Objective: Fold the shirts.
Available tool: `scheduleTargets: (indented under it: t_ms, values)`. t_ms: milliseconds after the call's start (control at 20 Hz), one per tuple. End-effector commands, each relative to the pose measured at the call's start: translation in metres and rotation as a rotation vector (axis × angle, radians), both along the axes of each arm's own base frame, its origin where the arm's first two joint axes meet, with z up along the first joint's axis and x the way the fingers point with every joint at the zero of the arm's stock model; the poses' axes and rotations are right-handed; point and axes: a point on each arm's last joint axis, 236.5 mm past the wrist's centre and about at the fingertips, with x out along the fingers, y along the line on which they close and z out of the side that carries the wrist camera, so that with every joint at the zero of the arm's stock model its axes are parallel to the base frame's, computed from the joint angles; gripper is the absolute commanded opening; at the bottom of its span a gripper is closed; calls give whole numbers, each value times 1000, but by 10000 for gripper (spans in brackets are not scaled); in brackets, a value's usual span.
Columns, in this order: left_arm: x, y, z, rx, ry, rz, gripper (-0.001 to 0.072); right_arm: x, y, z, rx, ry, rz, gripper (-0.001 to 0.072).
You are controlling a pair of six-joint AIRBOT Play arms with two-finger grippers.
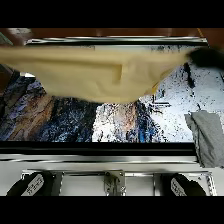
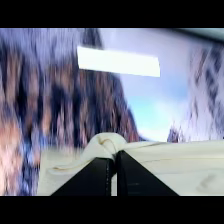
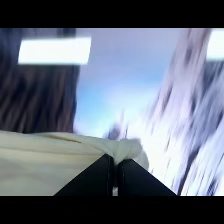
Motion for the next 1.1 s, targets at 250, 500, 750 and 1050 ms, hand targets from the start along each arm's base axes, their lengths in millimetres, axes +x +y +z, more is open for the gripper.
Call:
scheduleTargets:
  t_ms: [250,500,750,1050]
  values:
    - [-187,-82,224,92,-637,-26,42,-232,-3,260,-130,-808,-213,64]
    - [-185,-78,159,225,-380,-4,43,-228,-31,192,-279,-517,-310,64]
    - [-174,-60,126,278,-239,35,43,-213,-44,174,-279,-424,-345,64]
    - [-119,-38,-11,111,228,-32,43,-152,-52,-25,-283,431,-190,64]
